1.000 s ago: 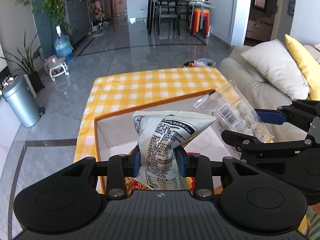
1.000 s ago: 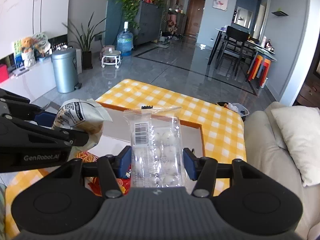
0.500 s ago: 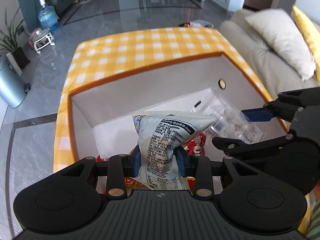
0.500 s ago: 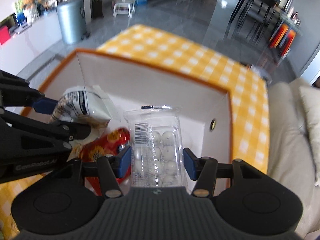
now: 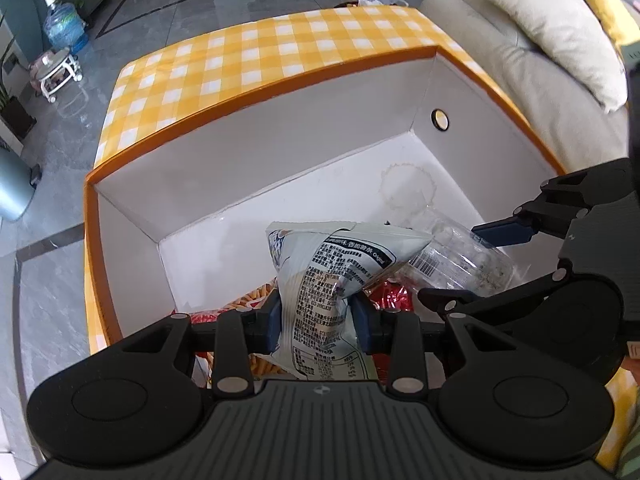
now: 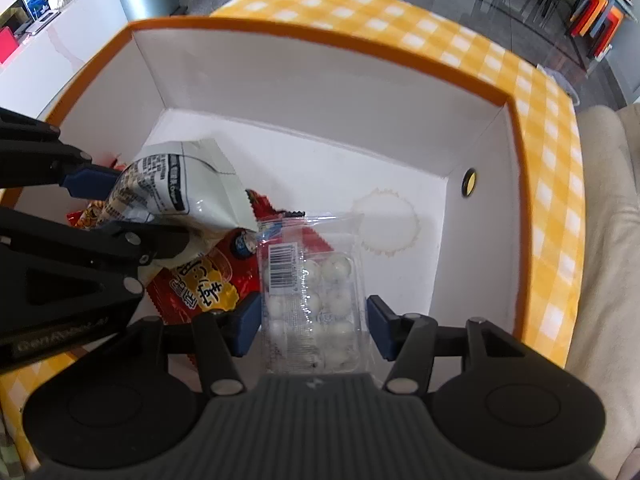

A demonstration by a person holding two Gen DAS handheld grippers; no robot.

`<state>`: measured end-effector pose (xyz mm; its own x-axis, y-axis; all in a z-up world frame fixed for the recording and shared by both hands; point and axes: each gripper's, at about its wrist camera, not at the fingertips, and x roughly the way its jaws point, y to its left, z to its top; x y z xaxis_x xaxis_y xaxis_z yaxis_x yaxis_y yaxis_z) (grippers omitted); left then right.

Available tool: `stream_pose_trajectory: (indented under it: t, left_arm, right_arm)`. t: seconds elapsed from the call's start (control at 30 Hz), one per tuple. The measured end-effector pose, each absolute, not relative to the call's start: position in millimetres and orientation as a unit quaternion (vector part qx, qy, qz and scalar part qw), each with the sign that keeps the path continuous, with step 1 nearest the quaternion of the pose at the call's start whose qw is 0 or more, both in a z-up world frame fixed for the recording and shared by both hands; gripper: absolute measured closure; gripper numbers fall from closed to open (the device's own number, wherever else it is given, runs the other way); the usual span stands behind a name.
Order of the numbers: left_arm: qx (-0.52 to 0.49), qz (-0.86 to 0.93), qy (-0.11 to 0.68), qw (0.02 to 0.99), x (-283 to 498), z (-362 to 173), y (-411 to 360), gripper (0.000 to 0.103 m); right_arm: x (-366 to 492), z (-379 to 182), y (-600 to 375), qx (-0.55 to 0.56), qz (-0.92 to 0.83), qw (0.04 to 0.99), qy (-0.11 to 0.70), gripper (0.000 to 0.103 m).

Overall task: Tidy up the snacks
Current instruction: 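Carry the white bag and candy tray over the box with both tools, then open both tools to drop the items into the box and withdraw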

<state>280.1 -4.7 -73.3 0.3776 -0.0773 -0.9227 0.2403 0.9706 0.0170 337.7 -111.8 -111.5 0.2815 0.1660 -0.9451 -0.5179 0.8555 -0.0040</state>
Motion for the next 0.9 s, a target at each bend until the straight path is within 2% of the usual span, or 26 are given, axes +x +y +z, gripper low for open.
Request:
stream_pose_trajectory:
  t: [0.27,0.43,0.63,0.73,0.8,0.9]
  left_arm:
    - [0.08,-0.097,0.545,0.829,277.7,-76.2,-6.8,0.061]
    - [0.085,-0.091,0.536,0.835,271.8,-72.7,-5.1,0.053]
    - [0.091,-0.078,0.523,0.844,264.9,-62.6,-1.5,0.041]
    - [0.085,-0.072,0.515,0.85,259.4,-54.2,2.5,0.037]
    - [0.083,-0.067,0.506,0.856,253.3,-47.5,4.2,0.036]
    - [0.094,-0.058,0.49,0.864,242.5,-37.8,4.2,0.036]
  right_arm:
    - [338.0,-118.4,-106.9,-0.169,0.212,0.78,0.564,0.047]
    - [334.6,-113.3,-105.9,-0.176,0.212,0.783,0.558,0.046]
    - [330.5,-103.6,-104.4,-0.192,0.205,0.789,0.547,0.039]
    - [327.0,-94.0,-106.0,-0.197,0.203,0.795,0.537,0.032]
    - [322.4,-85.7,-107.0,-0.202,0.2,0.802,0.525,0.028]
    - [313.7,-73.0,-109.4,-0.205,0.195,0.815,0.506,0.026]
